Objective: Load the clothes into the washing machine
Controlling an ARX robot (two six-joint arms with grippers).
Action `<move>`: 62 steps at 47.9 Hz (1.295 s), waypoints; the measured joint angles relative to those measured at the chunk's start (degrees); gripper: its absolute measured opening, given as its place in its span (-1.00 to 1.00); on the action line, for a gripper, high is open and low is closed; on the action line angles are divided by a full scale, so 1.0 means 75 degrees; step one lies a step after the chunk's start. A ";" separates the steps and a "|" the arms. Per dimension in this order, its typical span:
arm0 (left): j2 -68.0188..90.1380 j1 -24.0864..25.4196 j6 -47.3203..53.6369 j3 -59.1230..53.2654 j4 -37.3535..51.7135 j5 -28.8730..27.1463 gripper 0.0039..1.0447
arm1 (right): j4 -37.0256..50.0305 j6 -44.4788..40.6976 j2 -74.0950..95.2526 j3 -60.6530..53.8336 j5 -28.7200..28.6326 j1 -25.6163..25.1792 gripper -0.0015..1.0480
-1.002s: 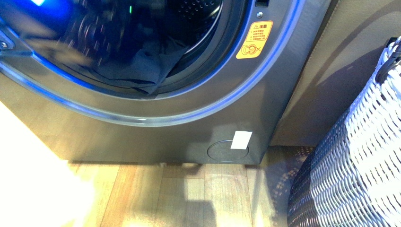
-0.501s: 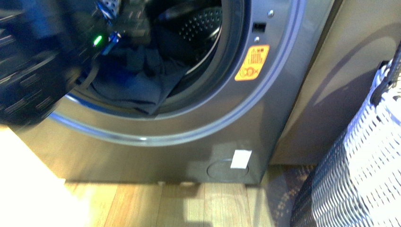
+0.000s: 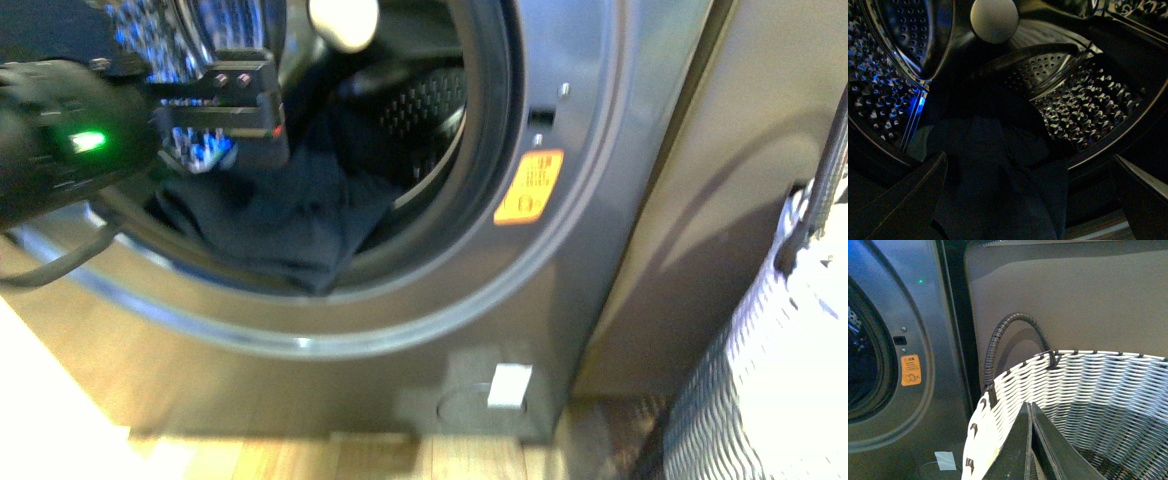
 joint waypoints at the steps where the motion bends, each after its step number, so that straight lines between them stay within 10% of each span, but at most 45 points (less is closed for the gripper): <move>1: -0.0140 0.0000 0.0000 -0.0020 -0.0117 0.0000 0.88 | 0.0000 0.0000 0.0000 0.0000 0.0000 0.0000 -0.95; 38: -0.5292 -0.0353 0.0187 -0.0510 -0.4153 -0.0181 0.85 | 0.0000 0.0000 0.0000 0.0000 0.0000 -0.0003 -0.95; 42: -0.6461 -0.0469 0.0122 -0.1125 -0.5047 -0.1262 0.45 | 0.0000 0.0000 0.0000 0.0000 0.0000 -0.0003 -0.95; 62: -0.8480 0.0694 0.0029 -0.3287 -0.4884 -0.0198 -0.93 | 0.0000 0.0000 0.0000 0.0000 0.0000 -0.0003 -0.95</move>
